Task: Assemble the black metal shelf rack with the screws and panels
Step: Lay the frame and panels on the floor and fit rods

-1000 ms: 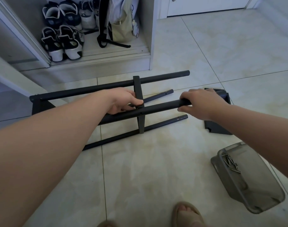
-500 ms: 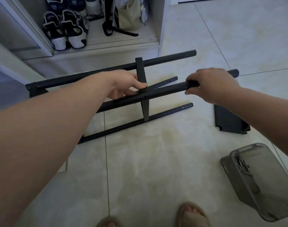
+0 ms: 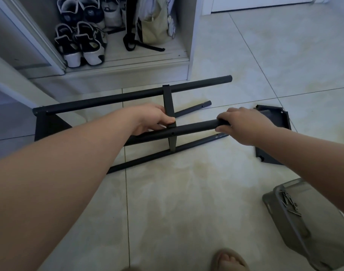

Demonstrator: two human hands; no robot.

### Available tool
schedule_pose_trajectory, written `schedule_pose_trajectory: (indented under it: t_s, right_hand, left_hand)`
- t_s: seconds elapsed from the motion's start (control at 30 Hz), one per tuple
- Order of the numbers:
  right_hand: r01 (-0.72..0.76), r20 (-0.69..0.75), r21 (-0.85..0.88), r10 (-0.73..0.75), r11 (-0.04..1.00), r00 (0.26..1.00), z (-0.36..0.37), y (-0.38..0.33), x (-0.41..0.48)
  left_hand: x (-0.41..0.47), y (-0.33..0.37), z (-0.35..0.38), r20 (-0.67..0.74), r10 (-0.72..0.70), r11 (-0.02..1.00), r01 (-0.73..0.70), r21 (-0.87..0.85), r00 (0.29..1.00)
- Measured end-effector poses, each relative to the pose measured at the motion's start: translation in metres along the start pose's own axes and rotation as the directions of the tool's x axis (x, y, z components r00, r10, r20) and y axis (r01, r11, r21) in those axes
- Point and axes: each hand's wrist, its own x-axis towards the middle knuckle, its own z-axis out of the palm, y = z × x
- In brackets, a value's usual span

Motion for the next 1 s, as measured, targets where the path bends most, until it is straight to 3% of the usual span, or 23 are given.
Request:
schedule_pose_trajectory:
  t_s: [0.23,0.37,0.43,0.5,0.57,0.63,0.87,1.0]
  right_hand:
    - [-0.044,0.34,-0.027,0.05,0.999,0.939,-0.012,-0.011,-0.023]
    - [-0.055,0.41,-0.01,0.054,0.998,0.911,-0.015,-0.018,-0.04]
    - [-0.084,0.353,0.14,0.029,0.987,0.935,-0.026,-0.016,-0.042]
    - [-0.076,0.174,0.296,0.024,0.952,0.984,-0.04,-0.014,-0.036]
    - [-0.041,-0.005,0.355,0.045,0.934,0.999,-0.052,-0.013,-0.018]
    - [-0.026,-0.073,0.349,0.055,0.937,0.996,-0.058,-0.014,0.006]
    - [0.062,0.071,0.08,-0.068,0.995,0.995,-0.043,-0.022,0.08]
    - [0.062,0.114,0.0,-0.062,0.998,0.992,-0.027,-0.026,0.105]
  left_hand:
    - [-0.031,-0.013,0.02,0.085,-0.02,0.996,0.012,0.088,0.996]
    - [-0.045,-0.02,0.034,0.053,0.028,0.994,-0.033,0.108,0.998]
    - [-0.047,-0.024,0.039,0.005,0.061,0.993,-0.062,0.101,0.998]
    - [-0.046,-0.026,0.042,-0.033,0.074,0.994,-0.071,0.083,0.997]
    - [-0.044,-0.028,0.043,-0.034,0.08,0.995,-0.078,0.064,0.996]
    - [-0.041,-0.03,0.041,-0.018,0.078,0.995,-0.077,0.058,0.997]
    - [-0.029,-0.033,0.032,0.044,0.059,0.998,-0.06,0.013,0.997]
    - [-0.025,-0.033,0.029,0.065,0.045,0.999,-0.043,-0.021,0.997]
